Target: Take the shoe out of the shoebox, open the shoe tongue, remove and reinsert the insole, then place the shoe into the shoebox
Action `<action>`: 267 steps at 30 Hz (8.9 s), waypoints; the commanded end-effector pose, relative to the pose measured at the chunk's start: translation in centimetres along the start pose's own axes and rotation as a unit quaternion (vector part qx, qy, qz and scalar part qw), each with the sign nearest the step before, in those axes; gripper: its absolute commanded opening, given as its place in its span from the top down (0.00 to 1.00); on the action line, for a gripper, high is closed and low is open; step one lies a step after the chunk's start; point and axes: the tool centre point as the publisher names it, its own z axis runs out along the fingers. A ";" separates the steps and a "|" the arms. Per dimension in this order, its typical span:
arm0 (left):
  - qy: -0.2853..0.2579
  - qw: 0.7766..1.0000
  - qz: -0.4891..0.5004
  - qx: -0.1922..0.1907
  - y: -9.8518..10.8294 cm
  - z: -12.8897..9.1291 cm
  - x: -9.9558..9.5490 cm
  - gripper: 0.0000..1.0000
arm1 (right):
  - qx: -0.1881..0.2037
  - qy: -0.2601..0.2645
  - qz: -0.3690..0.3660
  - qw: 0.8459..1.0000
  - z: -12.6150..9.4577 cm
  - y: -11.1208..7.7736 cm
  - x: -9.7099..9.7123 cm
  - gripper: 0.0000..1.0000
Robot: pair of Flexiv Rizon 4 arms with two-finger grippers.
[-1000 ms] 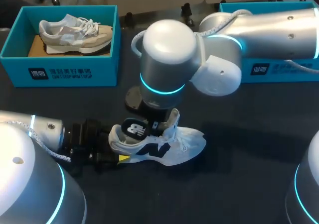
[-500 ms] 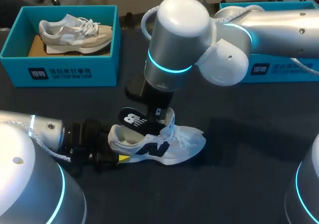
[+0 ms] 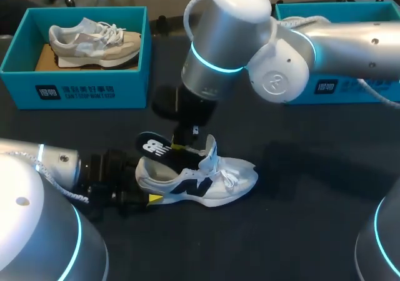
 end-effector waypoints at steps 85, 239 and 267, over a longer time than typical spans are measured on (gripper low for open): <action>-0.001 1.000 0.000 -0.001 0.0 0.1 0.1 1.00 | -0.243 0.141 0.058 0.958 -0.6 4.6 -1.5 1.00; -0.001 1.000 0.000 -0.001 0.0 0.1 0.1 1.00 | -0.443 0.123 0.204 0.864 -33.5 4.1 0.4 1.00; -0.001 1.000 0.000 -0.001 0.0 0.1 0.1 1.00 | -0.457 0.108 0.342 0.814 -37.1 2.4 8.6 1.00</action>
